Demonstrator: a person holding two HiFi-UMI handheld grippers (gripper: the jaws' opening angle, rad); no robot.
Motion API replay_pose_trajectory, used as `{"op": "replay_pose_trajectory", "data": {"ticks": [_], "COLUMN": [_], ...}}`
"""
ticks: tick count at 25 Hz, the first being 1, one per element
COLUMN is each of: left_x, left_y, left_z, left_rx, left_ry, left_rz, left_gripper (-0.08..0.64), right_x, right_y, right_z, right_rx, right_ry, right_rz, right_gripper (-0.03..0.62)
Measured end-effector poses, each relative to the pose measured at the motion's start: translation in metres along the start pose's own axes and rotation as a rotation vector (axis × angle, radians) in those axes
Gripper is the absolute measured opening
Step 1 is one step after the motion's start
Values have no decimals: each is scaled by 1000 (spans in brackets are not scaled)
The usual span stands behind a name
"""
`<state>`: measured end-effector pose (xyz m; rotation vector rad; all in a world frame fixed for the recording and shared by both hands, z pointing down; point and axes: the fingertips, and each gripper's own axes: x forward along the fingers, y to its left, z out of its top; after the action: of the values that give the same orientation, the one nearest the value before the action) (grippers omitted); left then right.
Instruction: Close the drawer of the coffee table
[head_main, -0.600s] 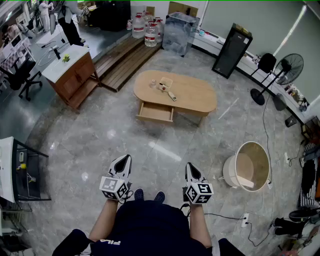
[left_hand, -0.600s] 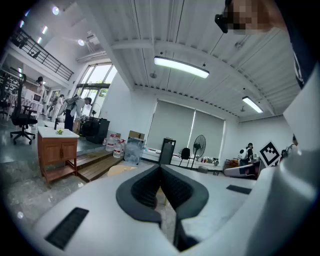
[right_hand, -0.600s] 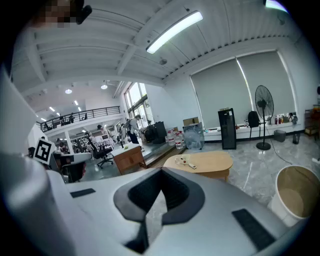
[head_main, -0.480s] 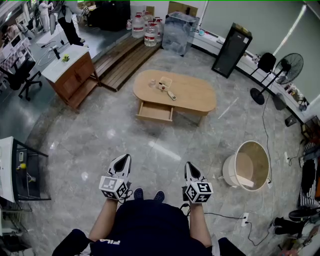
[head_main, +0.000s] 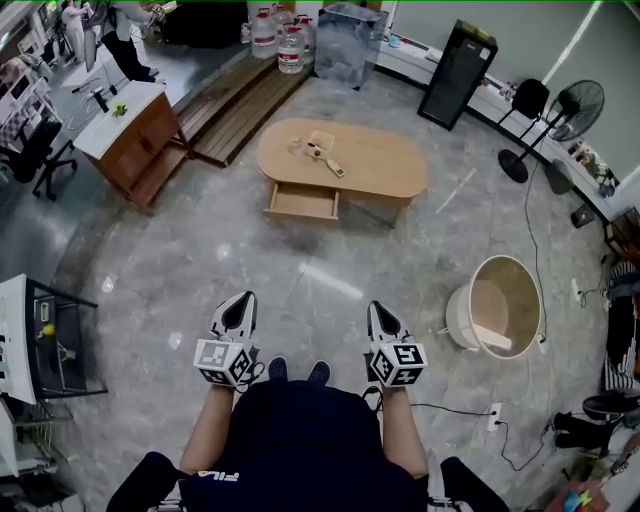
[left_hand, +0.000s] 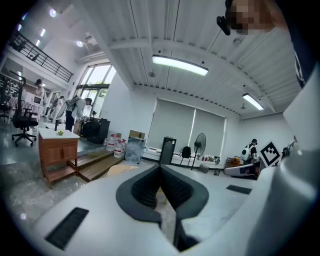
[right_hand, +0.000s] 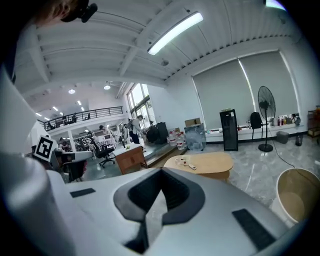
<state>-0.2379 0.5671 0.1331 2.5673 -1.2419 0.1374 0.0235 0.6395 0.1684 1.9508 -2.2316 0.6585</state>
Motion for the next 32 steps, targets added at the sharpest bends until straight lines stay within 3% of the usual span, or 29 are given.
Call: {"op": "replay_pose_trajectory", "data": {"ticks": [15, 23, 32], "left_x": [2, 3, 43], "left_y": [-43, -29, -4], "left_z": [-18, -14, -2], "left_rx": [6, -4, -15], "left_ry": [6, 0, -30], "left_rz": [39, 67, 53], "left_gripper": [25, 25, 25], "right_x": [-18, -9, 18], "right_y": [-35, -25, -32], "right_z": [-18, -16, 1], "right_rx": [7, 3, -34], "right_ry": [27, 34, 24], "right_rz": [48, 74, 51], "right_gripper": [26, 26, 26]}}
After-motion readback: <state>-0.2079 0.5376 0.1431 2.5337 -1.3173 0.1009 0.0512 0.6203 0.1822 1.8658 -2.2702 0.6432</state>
